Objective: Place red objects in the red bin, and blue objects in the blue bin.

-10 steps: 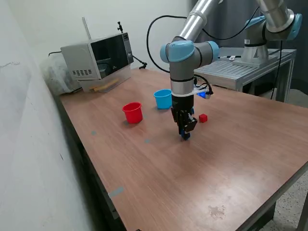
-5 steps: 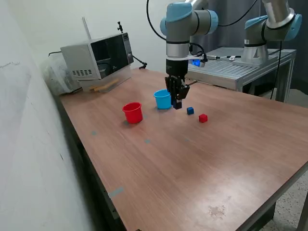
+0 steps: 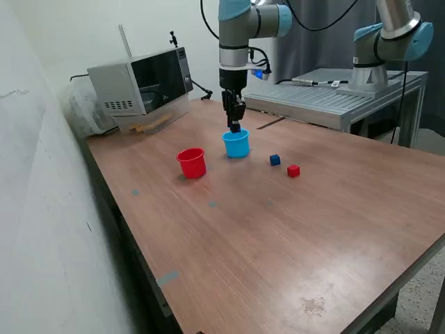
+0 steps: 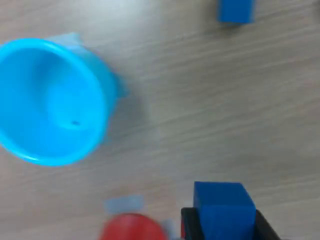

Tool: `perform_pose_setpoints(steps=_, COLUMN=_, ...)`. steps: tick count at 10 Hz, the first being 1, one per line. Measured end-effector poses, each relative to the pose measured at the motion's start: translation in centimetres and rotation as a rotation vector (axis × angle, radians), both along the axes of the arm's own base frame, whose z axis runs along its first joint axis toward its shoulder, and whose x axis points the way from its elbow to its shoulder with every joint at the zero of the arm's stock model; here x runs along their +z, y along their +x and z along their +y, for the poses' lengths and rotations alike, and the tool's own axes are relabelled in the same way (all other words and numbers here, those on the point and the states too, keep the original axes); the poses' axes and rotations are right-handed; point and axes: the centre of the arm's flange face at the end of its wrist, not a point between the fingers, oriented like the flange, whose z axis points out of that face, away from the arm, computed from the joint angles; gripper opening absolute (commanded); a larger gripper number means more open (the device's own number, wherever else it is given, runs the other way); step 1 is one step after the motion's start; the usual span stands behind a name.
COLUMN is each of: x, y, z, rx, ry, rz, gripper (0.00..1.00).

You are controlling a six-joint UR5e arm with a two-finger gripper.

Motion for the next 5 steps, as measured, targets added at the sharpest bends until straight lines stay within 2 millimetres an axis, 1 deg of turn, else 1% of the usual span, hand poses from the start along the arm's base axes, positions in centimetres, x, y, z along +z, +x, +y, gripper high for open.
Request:
perform_pose_setpoints(steps=2, x=-0.3, y=0.6, z=4.1, rx=-0.038, ry=0.004, rz=-0.016, gripper=0.0)
perform_pose_setpoints(steps=3, x=-0.4, y=0.9, z=5.6, rx=-0.052, ry=0.004, rz=-0.024, gripper=0.0)
perform_pose_setpoints(steps=5, x=-1.0, y=1.5, z=7.9, rx=-0.076, ry=0.003, rz=-0.039, gripper=0.0)
